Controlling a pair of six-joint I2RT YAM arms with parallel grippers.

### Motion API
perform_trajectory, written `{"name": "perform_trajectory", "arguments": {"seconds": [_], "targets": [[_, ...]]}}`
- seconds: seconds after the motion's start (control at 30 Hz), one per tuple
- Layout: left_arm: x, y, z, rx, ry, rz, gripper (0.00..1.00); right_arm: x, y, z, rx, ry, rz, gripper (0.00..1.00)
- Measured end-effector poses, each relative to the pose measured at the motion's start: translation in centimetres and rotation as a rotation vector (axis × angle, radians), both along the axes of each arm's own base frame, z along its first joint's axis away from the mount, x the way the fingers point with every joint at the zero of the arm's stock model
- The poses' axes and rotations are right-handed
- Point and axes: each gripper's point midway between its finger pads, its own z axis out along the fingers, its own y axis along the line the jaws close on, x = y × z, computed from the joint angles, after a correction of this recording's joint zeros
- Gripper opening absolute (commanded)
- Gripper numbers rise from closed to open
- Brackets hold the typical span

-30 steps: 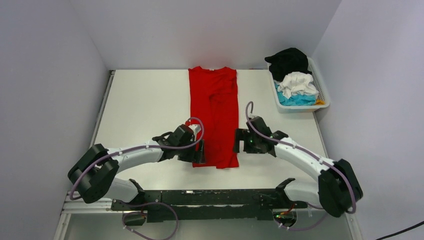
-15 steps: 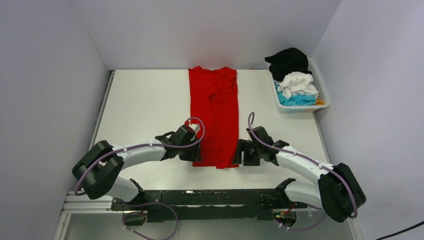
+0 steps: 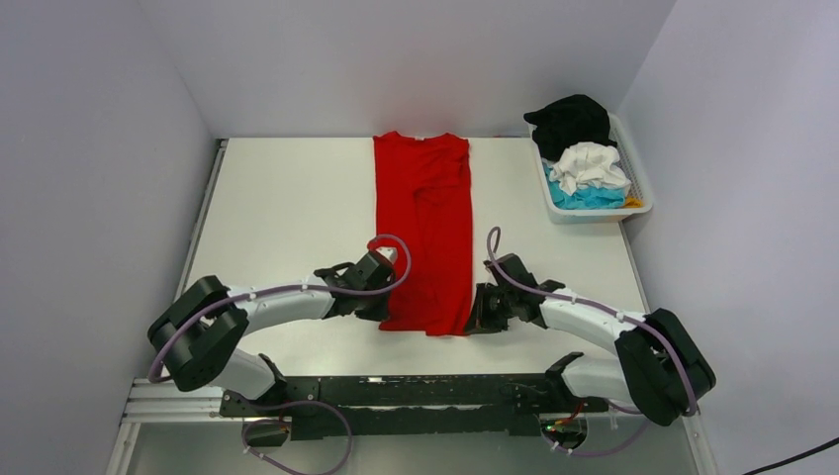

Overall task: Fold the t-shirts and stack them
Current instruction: Grab the bottom of the folded rectangular tshirt with both arms, then fold the folded rectangular tshirt in 1/3 of the way

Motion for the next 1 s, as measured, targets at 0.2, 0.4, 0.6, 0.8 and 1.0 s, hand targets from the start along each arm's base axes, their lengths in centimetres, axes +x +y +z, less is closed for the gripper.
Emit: {"name": "perform_trajectory", "arguments": {"seconds": [0.2, 0.4, 0.6, 0.8, 1.0], "targets": [[-2.7, 2.4, 0.2, 0.055, 0.009, -0.014, 0.0, -2.8, -0.6, 0.8, 0.038, 0.041, 0.02, 0.0], [-4.8, 3.2, 1.9, 0.01, 0.018, -0.032, 0.0, -5.4, 0.1, 2.3, 0.152, 0.088, 0.057, 0.0], [-4.6, 2.2, 3.9, -0.058, -0.012, -0.052, 0.0, -4.8, 0.9, 3.8, 0.183, 0.075, 0.074, 0.0], [0.6, 0.3, 8.2, -0.074, -0.136, 0.022, 0.0, 2.0, 2.9, 7.6, 0.134, -0.044, 0.063, 0.0], [8.5, 0.5, 10.9, -0.079, -0.231, 0.167, 0.0, 9.5, 1.6, 9.3, 0.087, -0.177, -0.058, 0.0]]}}
